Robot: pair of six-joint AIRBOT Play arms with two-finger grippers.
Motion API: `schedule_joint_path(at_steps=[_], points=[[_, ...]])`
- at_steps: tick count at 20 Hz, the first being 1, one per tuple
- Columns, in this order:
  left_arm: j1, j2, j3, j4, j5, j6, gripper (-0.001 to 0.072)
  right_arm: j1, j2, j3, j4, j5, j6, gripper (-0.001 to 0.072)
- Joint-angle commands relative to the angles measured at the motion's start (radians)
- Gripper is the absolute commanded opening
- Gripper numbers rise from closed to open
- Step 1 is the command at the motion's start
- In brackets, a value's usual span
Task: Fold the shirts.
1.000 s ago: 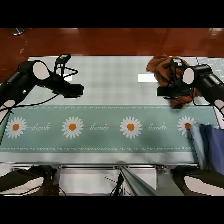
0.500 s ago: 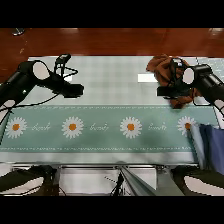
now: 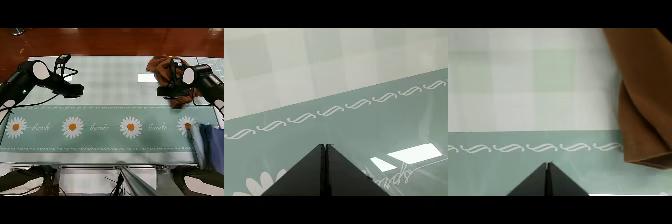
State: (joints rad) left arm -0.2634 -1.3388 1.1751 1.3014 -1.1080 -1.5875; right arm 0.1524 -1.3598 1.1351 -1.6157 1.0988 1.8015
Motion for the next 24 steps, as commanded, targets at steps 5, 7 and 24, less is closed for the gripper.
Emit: schedule_joint_path(at_steps=[5, 7, 24], points=[[0.002, -0.004, 0.000, 0.001, 0.089, 0.001, 0.0019, -0.001, 0.000, 0.000, -0.117, -0.252, 0.000, 0.0028], [0.002, -0.013, 0.000, 0.002, 0.161, 0.003, 0.0187, -0.005, -0.004, 0.000, -0.284, -0.443, 0.052, 0.0529], [0.008, -0.059, 0.002, 0.019, 0.242, 0.011, 0.0704, -0.314, -0.567, 0.552, 0.023, -0.097, -0.145, 0.0183]])
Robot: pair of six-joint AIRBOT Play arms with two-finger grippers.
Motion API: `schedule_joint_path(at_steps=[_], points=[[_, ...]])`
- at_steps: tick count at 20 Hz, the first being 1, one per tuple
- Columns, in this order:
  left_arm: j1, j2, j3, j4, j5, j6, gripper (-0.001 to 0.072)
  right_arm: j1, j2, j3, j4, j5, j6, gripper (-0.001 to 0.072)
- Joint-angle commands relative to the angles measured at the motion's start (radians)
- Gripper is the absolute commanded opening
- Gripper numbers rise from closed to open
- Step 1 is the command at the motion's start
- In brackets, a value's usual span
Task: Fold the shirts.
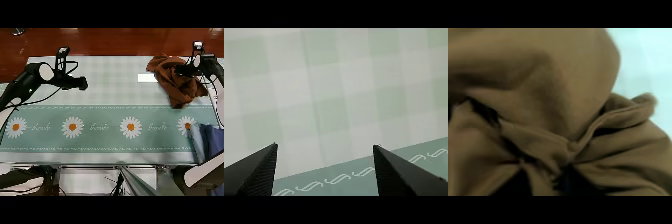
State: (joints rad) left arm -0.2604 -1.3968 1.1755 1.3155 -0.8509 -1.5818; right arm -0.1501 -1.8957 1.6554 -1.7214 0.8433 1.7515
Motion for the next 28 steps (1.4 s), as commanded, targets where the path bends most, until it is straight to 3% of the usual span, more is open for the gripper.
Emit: schedule_joint_path(at_steps=[1, 4, 7, 11, 14, 19, 24, 26, 28], points=[[0.020, 0.000, 0.017, 0.027, -0.052, 0.055, 0.0703, -0.011, -0.024, 0.042, 0.172, 0.209, -0.154, 0.0027], [0.131, 0.033, 0.093, 0.068, -0.208, 0.067, 0.0703, -0.015, 0.035, 0.124, 0.260, 0.359, -0.198, 0.0024], [0.239, 0.161, 0.060, -0.024, -0.287, 0.108, 0.0703, -0.013, 0.185, 0.213, 0.325, 0.333, -0.215, 0.0023], [0.244, 0.446, -0.253, -0.191, -0.242, 0.154, 0.0703, -0.010, 0.418, 0.278, 0.441, 0.214, -0.223, 0.0023], [0.215, 0.667, -0.488, -0.305, -0.170, 0.156, 0.0704, 0.028, 0.528, 0.355, 0.504, 0.195, -0.291, 0.0023], [0.214, 0.846, -0.638, -0.356, -0.115, 0.123, 0.0703, 0.186, 0.712, 0.409, 0.508, 0.168, -0.385, 0.0023], [0.214, 0.855, -0.648, -0.359, -0.093, 0.093, 0.0704, 0.347, 0.823, 0.372, 0.520, 0.397, -0.399, 0.0023], [0.214, 0.854, -0.648, -0.359, -0.093, 0.093, 0.0703, 0.442, 0.831, 0.296, 0.520, 0.543, -0.398, 0.0023], [0.214, 0.854, -0.648, -0.359, -0.093, 0.093, 0.0703, 0.537, 0.831, 0.161, 0.520, 0.585, -0.384, 0.0024]])
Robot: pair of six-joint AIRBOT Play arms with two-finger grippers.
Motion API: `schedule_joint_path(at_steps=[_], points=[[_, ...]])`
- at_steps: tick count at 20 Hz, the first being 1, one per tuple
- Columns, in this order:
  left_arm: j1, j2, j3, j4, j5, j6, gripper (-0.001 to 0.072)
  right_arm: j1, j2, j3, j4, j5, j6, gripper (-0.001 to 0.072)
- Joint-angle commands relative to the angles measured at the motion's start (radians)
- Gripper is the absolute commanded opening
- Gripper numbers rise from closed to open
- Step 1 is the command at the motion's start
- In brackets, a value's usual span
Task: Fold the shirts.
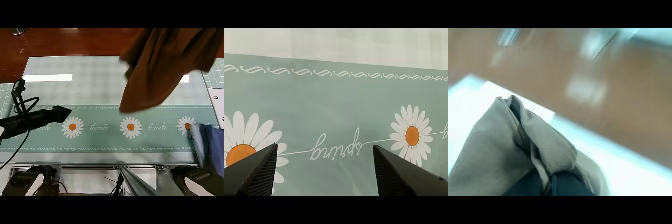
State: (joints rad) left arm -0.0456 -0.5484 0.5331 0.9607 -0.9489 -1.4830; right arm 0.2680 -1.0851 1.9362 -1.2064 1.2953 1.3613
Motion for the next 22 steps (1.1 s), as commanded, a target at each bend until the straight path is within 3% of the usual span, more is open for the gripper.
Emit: schedule_joint_path(at_steps=[1, 3, 6, 8, 9, 10, 11, 13, 16, 18, 20, 21, 22], points=[[-0.001, 0.006, -0.005, -0.004, 0.004, -0.006, 0.0703, 0.172, 0.020, -0.219, 0.004, 0.102, 0.019, 0.0024], [-0.001, 0.006, -0.005, -0.005, -0.010, -0.006, 0.0704, 0.263, 0.018, -0.441, 0.004, -0.030, 0.071, 0.0024], [-0.008, 0.006, -0.005, -0.005, -0.031, -0.006, 0.0703, 0.356, -0.033, -0.729, 0.005, -0.300, 0.241, 0.0025], [-0.021, 0.006, -0.005, -0.005, -0.051, -0.006, 0.0703, 0.389, -0.100, -0.810, 0.034, -0.362, 0.288, 0.0025], [-0.030, 0.006, -0.006, -0.005, -0.062, -0.006, 0.0703, 0.394, -0.144, -0.816, 0.080, -0.349, 0.288, 0.0087], [-0.040, 0.006, -0.006, -0.005, -0.066, -0.006, 0.0703, 0.392, -0.178, -0.815, 0.145, -0.322, 0.277, 0.0461], [-0.051, 0.006, -0.006, -0.005, -0.066, -0.006, 0.0703, 0.378, -0.192, -0.815, 0.178, -0.289, 0.229, 0.0618], [-0.056, 0.006, -0.005, -0.002, -0.067, -0.006, 0.0703, 0.295, -0.172, -0.805, 0.122, -0.167, 0.204, 0.0622], [-0.032, 0.005, -0.005, 0.057, -0.072, -0.012, 0.0702, 0.051, -0.040, -0.801, -0.119, -0.005, 0.192, 0.0621], [0.018, -0.009, -0.005, 0.102, -0.064, -0.084, 0.0702, -0.147, 0.074, -0.843, -0.281, -0.002, 0.227, 0.0620], [0.065, -0.073, -0.005, 0.031, -0.035, -0.099, 0.0702, -0.344, 0.182, -0.963, -0.273, -0.064, 0.283, 0.0620], [0.068, -0.131, -0.005, -0.055, -0.024, -0.064, 0.0702, -0.418, 0.229, -1.046, -0.207, -0.101, 0.294, 0.0620], [0.060, -0.208, -0.005, -0.200, -0.014, 0.054, 0.0702, -0.475, 0.272, -1.142, -0.109, -0.137, 0.286, 0.0620]])
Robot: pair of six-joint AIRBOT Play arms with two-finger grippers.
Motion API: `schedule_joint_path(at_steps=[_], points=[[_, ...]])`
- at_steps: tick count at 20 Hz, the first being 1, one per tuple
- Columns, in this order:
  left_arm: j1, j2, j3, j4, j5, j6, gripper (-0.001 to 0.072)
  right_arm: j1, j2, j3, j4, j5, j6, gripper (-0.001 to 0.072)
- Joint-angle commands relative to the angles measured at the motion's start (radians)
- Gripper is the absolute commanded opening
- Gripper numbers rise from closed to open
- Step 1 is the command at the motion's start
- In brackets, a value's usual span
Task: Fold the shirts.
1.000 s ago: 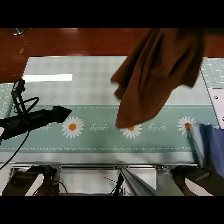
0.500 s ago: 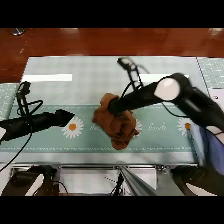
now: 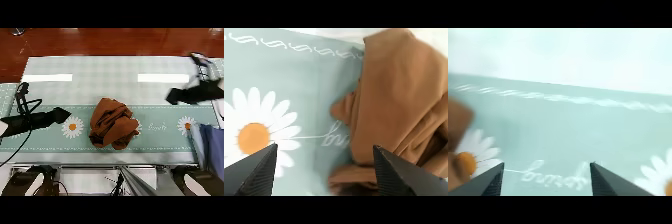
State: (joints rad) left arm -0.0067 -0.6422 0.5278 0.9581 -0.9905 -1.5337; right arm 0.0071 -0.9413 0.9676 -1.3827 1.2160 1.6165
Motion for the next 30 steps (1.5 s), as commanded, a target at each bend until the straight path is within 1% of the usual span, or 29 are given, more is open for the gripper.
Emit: schedule_joint_path(at_steps=[1, 2, 3, 4, 5, 7, 9, 10, 11, 13, 14, 15, 16, 18, 20, 22, 24, 25, 28, 30], points=[[0.008, -0.195, 0.002, -0.353, 0.031, 0.254, 0.0702, -0.238, 0.160, -0.260, 0.164, -0.082, -0.003, 0.0619], [-0.011, -0.280, 0.012, -0.488, 0.031, 0.380, 0.0702, -0.240, 0.185, -0.342, 0.258, -0.100, -0.056, 0.0620], [-0.038, -0.373, 0.038, -0.579, 0.029, 0.466, 0.0702, -0.240, 0.196, -0.404, 0.337, -0.103, -0.099, 0.0619], [-0.073, -0.460, 0.080, -0.603, 0.029, 0.502, 0.0702, -0.240, 0.197, -0.455, 0.399, -0.100, -0.134, 0.0619], [-0.111, -0.533, 0.128, -0.597, 0.027, 0.516, 0.0702, -0.240, 0.197, -0.491, 0.439, -0.101, -0.154, 0.0619], [-0.190, -0.668, 0.238, -0.591, -0.013, 0.553, 0.0702, -0.240, 0.197, -0.537, 0.485, -0.093, -0.180, 0.0619], [-0.267, -0.774, 0.352, -0.538, -0.062, 0.554, 0.0702, -0.240, 0.197, -0.561, 0.493, -0.075, -0.190, 0.0619], [-0.307, -0.820, 0.415, -0.462, -0.087, 0.550, 0.0702, -0.240, 0.197, -0.568, 0.492, -0.071, -0.190, 0.0619], [-0.343, -0.856, 0.471, -0.372, -0.112, 0.512, 0.0702, -0.240, 0.196, -0.570, 0.494, -0.065, -0.190, 0.0619], [-0.402, -0.912, 0.577, -0.192, -0.151, 0.400, 0.0697, -0.240, 0.196, -0.571, 0.503, -0.060, -0.195, 0.0619], [-0.419, -0.931, 0.624, -0.116, -0.162, 0.338, 0.0484, -0.240, 0.196, -0.571, 0.512, -0.054, -0.203, 0.0619], [-0.424, -0.939, 0.655, -0.070, -0.165, 0.301, 0.0002, -0.240, 0.196, -0.571, 0.518, -0.043, -0.205, 0.0619], [-0.421, -0.939, 0.679, -0.055, -0.162, 0.298, 0.0017, -0.225, 0.196, -0.571, 0.518, -0.042, -0.205, 0.0619], [-0.402, -0.938, 0.714, -0.056, -0.172, 0.289, 0.0017, -0.131, 0.186, -0.571, 0.531, -0.056, -0.194, 0.0619], [-0.381, -0.932, 0.723, -0.060, -0.177, 0.278, 0.0017, 0.005, 0.149, -0.571, 0.589, -0.150, -0.175, 0.0619], [-0.369, -0.932, 0.723, -0.059, -0.204, 0.279, 0.0017, 0.112, 0.095, -0.567, 0.705, -0.274, -0.182, 0.0619], [-0.367, -0.932, 0.723, -0.059, -0.221, 0.279, 0.0018, 0.183, 0.023, -0.550, 0.783, -0.359, -0.209, 0.0619], [-0.368, -0.932, 0.723, -0.059, -0.223, 0.279, 0.0018, 0.204, -0.015, -0.538, 0.807, -0.375, -0.213, 0.0619], [-0.368, -0.932, 0.723, -0.059, -0.223, 0.279, 0.0018, 0.233, -0.127, -0.484, 0.918, -0.378, -0.309, 0.0619], [-0.368, -0.932, 0.723, -0.059, -0.223, 0.278, 0.0018, 0.233, -0.194, -0.442, 0.985, -0.382, -0.350, 0.0619]])
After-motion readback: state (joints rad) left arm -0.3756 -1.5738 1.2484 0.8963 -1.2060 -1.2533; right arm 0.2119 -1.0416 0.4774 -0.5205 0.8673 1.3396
